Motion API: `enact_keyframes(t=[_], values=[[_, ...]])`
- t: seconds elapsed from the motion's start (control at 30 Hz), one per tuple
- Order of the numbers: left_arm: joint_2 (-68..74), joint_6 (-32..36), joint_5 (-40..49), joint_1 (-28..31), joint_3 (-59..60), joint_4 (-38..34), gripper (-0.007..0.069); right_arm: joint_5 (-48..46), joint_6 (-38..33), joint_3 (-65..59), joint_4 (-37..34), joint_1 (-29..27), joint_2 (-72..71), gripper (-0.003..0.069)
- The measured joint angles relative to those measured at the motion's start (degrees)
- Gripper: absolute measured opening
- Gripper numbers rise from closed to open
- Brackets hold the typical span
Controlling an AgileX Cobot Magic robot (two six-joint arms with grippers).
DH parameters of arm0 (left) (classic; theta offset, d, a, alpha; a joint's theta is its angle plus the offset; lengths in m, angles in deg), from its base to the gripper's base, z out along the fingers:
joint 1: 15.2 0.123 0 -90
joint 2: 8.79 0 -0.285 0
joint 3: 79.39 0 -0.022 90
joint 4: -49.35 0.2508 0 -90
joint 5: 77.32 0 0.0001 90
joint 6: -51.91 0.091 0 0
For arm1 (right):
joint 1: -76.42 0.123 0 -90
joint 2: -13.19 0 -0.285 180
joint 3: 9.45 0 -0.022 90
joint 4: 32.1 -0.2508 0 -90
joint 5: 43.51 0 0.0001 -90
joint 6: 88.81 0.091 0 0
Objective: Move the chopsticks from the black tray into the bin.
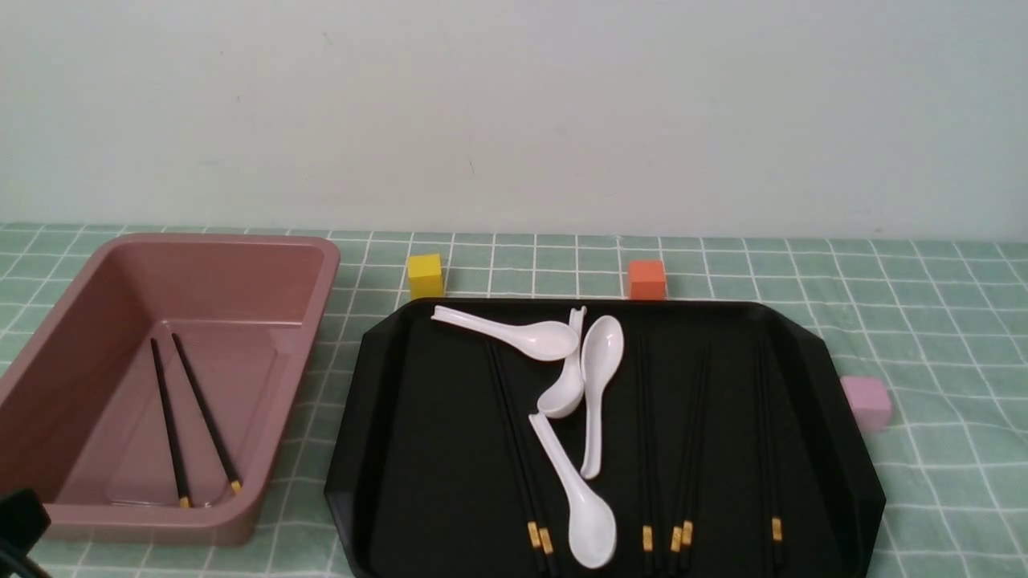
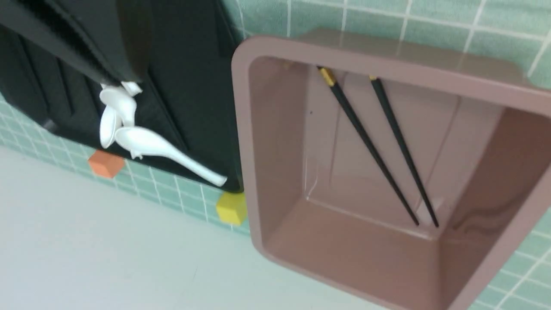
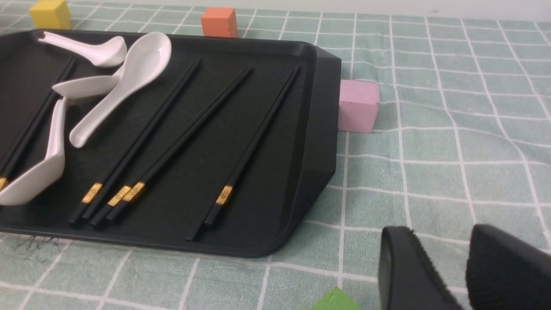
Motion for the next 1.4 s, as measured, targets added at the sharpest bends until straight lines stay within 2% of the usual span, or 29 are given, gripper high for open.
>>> enact_keyframes(t=[0.5, 0.63, 0.77, 0.9, 1.0, 1.2, 1.4], values=[[-0.1, 0.1, 0.6, 0.0, 0.8, 1.9, -0.0013, 0.0, 0.0, 0.0, 0.0, 0.0, 0.0, 0.0240], [-3.4, -0.1, -1.6, 0.0, 6.1, 3.1, -0.0012, 0.0, 0.0, 0.0, 0.0, 0.0, 0.0, 0.0240], [-8.8, -4.3, -4.4, -1.0, 11.3, 9.0, -0.0009, 0.0, 0.0, 0.0, 0.0, 0.0, 0.0, 0.0240], [-14.6, -12.0, -8.4, -3.8, 17.3, 16.8, -0.0008, 0.0, 0.0, 0.0, 0.0, 0.0, 0.0, 0.0240], [-15.7, -15.4, -9.3, -4.9, 19.4, 19.7, -0.0004, 0.0, 0.0, 0.0, 0.0, 0.0, 0.0, 0.0240], [-15.9, -15.9, -5.0, -5.0, 19.7, 21.9, -0.0001, 0.0, 0.0, 0.0, 0.0, 0.0, 0.0, 0.0240], [-15.9, -15.9, -4.6, -5.0, 19.8, 22.2, 0.0004, 0.0, 0.0, 0.0, 0.0, 0.0, 0.0, 0.0240]])
